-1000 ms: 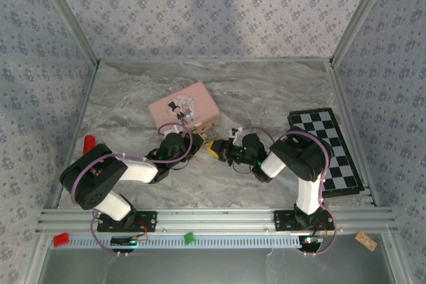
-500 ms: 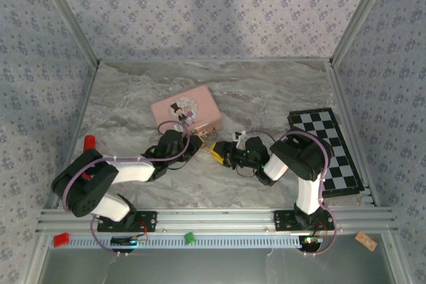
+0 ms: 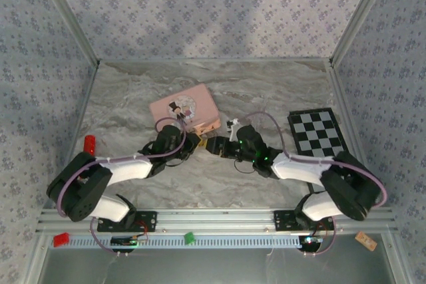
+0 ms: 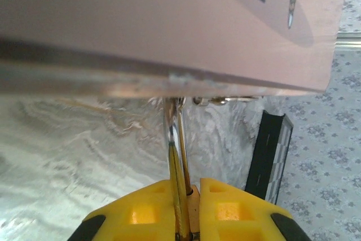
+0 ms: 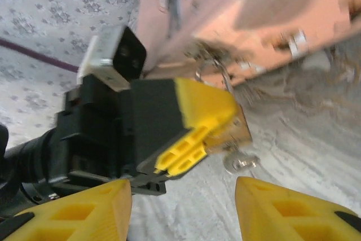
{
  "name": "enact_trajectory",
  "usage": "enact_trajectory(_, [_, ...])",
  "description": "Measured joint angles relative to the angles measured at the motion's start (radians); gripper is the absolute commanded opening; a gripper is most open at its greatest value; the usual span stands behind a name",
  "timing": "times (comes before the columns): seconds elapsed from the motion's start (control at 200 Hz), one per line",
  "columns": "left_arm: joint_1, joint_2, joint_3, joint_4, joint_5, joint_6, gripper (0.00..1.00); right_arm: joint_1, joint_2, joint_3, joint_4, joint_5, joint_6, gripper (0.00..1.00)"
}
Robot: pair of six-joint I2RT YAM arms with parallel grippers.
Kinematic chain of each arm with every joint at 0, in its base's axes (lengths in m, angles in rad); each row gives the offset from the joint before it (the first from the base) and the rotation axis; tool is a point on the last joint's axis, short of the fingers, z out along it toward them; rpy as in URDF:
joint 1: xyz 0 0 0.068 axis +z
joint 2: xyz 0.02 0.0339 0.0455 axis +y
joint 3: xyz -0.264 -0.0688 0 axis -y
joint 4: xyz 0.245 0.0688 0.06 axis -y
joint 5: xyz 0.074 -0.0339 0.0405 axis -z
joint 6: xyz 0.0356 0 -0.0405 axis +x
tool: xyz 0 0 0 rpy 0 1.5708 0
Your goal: Unlock the padlock with the key
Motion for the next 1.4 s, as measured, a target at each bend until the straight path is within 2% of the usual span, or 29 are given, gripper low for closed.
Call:
enact_trajectory(0.145, [0.011,-0.049,0.005,-0.111,0.011,-0.001,0.00,0.062,-0.074,-0.069,-0.006,0.193,-0.302,0.51])
enact_trajectory(0.215, [0.020,-0.064,0.007,-0.149,0.014,-0.002,0.00,0.068,-0.078,-0.134,0.035,0.246,-0.422,0.56])
enact_trajectory(0.335, [0.032,-0.077,0.009,-0.187,0.014,-0.001,0.00,0.126,-0.067,-0.199,0.105,0.324,-0.629,0.57])
enact_trajectory(0.5, [0.038,-0.083,0.011,-0.206,0.015,-0.001,0.00,0.277,0.027,-0.201,0.267,0.431,-0.898,0.58])
enact_trajectory(0.625, [0.039,-0.083,0.015,-0.214,0.018,-0.002,0.00,0.331,0.140,-0.184,0.358,0.513,-1.036,0.57])
enact_trajectory(0.96, [0.040,-0.091,0.016,-0.223,0.026,-0.008,0.00,0.341,0.362,-0.098,0.551,0.652,-1.194,0.50])
enact_trajectory(1.399, [0.040,-0.124,0.007,-0.275,0.029,-0.039,0.00,0.339,0.430,-0.051,0.582,0.660,-1.246,0.33])
